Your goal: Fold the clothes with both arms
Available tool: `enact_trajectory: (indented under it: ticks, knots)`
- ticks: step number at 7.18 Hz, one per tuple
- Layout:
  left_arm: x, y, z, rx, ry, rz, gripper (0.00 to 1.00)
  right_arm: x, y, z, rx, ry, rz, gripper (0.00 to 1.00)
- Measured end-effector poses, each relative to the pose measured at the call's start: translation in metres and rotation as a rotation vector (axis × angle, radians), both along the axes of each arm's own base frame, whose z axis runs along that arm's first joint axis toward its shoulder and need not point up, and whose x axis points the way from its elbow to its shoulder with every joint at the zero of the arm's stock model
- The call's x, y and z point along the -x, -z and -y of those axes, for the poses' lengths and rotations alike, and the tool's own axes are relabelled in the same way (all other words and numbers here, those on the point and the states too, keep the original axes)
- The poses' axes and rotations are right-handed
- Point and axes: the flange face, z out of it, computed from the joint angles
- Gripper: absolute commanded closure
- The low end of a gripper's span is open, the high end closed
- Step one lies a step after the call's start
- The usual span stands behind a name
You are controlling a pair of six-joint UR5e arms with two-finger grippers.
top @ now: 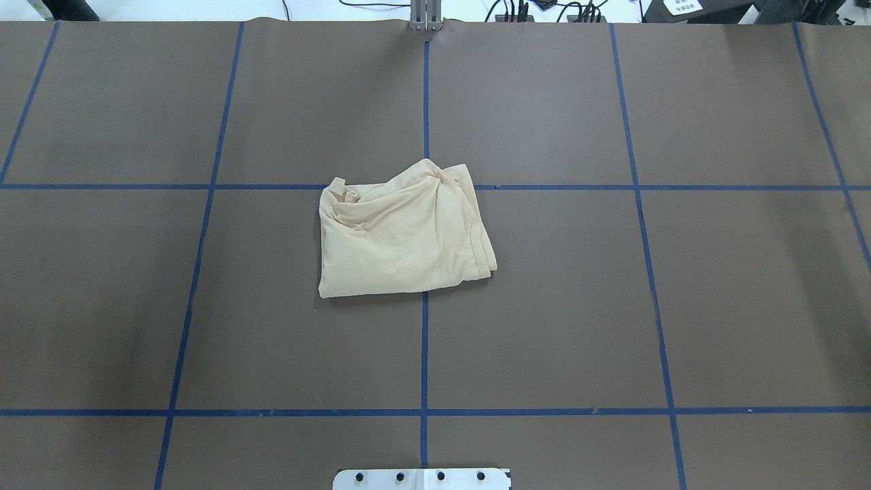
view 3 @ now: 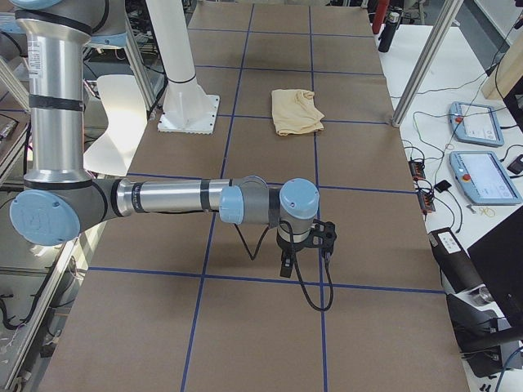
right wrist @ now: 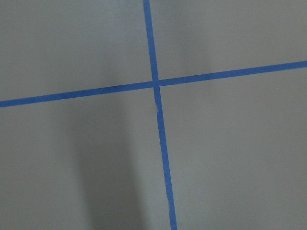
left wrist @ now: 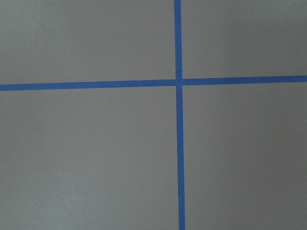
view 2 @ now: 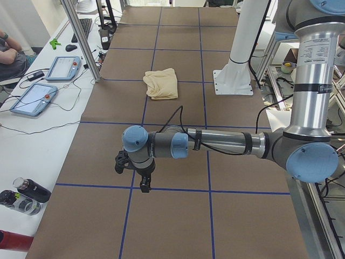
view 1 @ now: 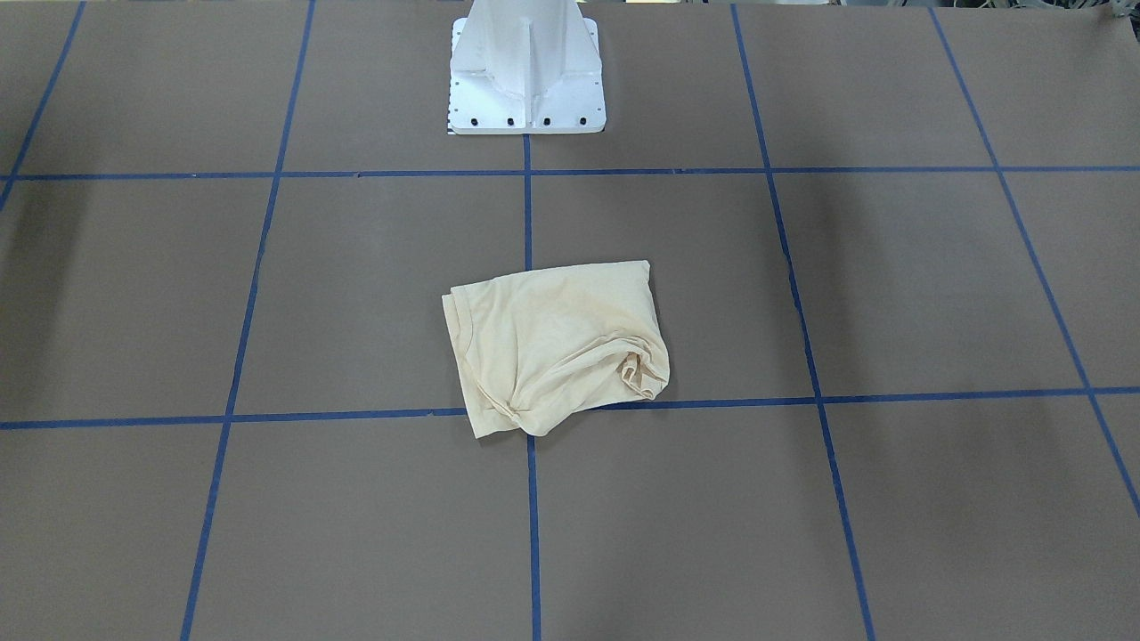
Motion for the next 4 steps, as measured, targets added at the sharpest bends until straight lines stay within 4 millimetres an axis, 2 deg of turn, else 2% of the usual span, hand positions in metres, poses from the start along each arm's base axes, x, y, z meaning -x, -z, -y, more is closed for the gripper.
enact_trajectory:
  ticks: [4]
  knots:
    - [-0.0002, 0.0017, 0.0008, -0.008, -0.006, -0.003, 0.01, 0.0001, 0.0001, 0.0007, 0.019, -0.020, 0.000, 0.00]
